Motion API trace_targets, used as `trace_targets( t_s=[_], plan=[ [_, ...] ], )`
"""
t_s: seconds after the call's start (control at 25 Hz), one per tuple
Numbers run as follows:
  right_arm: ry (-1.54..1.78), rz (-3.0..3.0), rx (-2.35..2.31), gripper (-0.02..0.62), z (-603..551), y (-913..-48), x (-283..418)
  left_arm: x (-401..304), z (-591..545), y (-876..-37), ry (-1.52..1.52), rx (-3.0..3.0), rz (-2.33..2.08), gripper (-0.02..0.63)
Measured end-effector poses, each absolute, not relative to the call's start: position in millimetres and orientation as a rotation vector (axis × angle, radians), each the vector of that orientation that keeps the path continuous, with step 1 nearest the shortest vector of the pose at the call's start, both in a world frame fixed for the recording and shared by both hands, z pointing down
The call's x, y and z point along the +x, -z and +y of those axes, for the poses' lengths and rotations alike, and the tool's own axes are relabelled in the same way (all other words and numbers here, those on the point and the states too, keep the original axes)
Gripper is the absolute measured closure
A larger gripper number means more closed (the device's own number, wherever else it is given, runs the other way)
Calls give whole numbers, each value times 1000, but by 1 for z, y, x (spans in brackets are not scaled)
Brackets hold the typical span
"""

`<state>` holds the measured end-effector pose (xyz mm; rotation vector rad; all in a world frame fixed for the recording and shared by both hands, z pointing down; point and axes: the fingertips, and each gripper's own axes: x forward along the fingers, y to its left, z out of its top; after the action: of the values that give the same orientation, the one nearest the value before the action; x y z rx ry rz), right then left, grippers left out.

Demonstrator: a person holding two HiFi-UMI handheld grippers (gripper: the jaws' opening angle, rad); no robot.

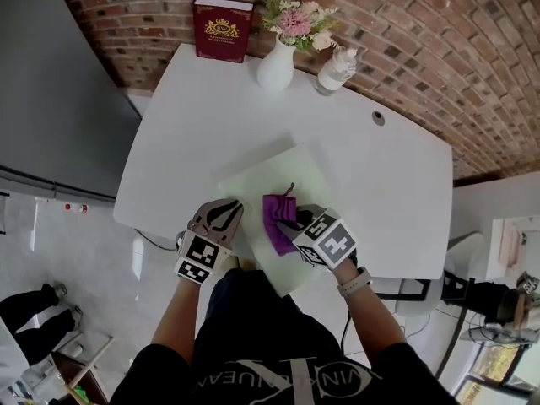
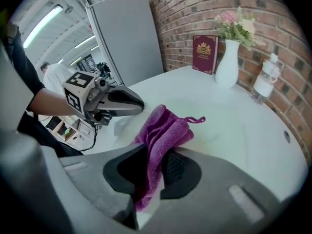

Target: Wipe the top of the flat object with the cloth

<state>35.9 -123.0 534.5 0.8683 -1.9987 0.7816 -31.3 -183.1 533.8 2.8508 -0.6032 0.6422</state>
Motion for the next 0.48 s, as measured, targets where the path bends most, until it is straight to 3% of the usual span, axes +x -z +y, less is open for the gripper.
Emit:
trace_targets(
  t_s=[0.48],
  plan=[
    [-834,-1804,1147,531,-128,-537,156,-31,-185,-532,-612,2840,-591,575]
  ],
)
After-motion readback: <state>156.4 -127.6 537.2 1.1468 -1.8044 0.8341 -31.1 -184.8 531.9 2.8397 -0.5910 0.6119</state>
